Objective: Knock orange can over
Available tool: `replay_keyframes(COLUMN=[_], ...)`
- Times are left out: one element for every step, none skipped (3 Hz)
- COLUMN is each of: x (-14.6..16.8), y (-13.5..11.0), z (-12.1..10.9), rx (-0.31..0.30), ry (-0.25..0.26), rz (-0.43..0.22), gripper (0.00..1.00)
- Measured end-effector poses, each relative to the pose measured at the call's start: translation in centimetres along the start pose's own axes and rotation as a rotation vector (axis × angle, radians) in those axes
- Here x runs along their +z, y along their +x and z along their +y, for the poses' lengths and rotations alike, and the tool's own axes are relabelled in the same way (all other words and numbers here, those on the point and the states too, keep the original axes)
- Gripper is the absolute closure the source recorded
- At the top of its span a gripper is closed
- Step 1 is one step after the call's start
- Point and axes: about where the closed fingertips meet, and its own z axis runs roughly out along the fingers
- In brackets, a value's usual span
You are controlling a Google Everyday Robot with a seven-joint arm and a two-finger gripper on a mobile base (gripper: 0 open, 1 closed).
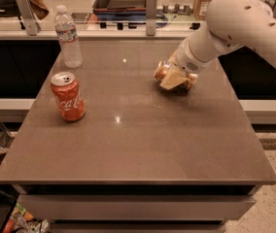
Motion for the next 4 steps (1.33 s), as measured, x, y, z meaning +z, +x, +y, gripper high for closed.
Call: replay_keyframes(x=[0.22, 0.38, 0.52, 0.7], y=[-0.09, -0.16, -0.22, -0.28], z=[0.14, 0.25, 0.34, 0.46], rx=[-0.002, -0.003, -0.004, -0.006], ry=[-0.004, -0.008, -0.011, -0.014], rz=[0.0, 0.0, 0.0, 0.0], gripper=[0.0, 0.18, 0.16, 0.0])
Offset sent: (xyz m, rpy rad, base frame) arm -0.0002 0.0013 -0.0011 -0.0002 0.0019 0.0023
